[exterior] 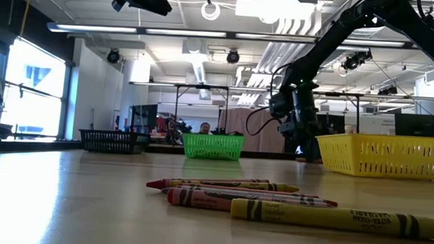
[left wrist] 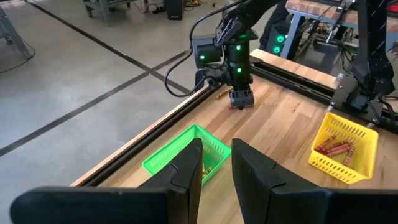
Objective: Sort crayons
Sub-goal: Put the red crayon into the yellow basket
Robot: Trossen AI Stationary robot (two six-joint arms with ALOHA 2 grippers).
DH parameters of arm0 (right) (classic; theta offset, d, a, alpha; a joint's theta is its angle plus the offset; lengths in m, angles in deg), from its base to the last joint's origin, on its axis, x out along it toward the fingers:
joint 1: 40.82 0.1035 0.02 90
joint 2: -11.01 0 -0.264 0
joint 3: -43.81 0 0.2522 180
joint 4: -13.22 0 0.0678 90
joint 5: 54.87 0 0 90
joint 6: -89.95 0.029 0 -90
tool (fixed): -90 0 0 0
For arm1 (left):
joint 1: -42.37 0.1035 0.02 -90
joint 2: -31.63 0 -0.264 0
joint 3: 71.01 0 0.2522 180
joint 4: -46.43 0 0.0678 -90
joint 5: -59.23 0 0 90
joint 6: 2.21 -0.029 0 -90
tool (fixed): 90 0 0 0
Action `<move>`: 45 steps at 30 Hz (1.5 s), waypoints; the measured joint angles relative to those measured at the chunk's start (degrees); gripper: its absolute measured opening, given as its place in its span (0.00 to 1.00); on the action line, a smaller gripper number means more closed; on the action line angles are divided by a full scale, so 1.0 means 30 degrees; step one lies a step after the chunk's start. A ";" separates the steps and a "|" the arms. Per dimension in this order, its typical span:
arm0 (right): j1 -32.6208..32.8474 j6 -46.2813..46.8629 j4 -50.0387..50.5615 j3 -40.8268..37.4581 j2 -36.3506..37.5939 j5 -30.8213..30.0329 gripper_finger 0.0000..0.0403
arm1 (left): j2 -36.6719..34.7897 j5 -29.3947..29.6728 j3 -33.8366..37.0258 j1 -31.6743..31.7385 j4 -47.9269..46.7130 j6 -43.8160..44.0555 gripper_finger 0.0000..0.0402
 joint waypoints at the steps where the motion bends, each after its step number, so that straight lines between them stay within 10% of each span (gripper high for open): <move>1: 0.0016 0.0003 -0.0004 0.0000 -0.0010 0.0135 0.26 | 0.0000 0.0003 0.0000 0.0000 0.0000 0.0014 0.18; 14: 0.0368 -0.0402 0.3882 0.0339 0.0481 0.1436 0.05 | 0.0000 0.0015 0.0000 0.0007 -0.0022 -0.0007 0.18; 29: 0.7184 0.3507 0.5925 -0.0210 0.9868 0.1042 0.03 | 0.0000 0.0058 0.0000 0.0022 -0.0306 -0.0200 0.18; 34: 1.1023 0.5217 0.4106 -0.3168 1.2014 -0.0148 0.03 | 0.0000 0.0058 0.0000 0.0036 -0.0304 -0.1140 0.18; 45: 1.3393 0.9208 -0.2495 -1.1412 1.4239 0.3975 0.03 | 0.0000 0.0051 0.0000 0.0058 -0.0284 -0.2703 0.18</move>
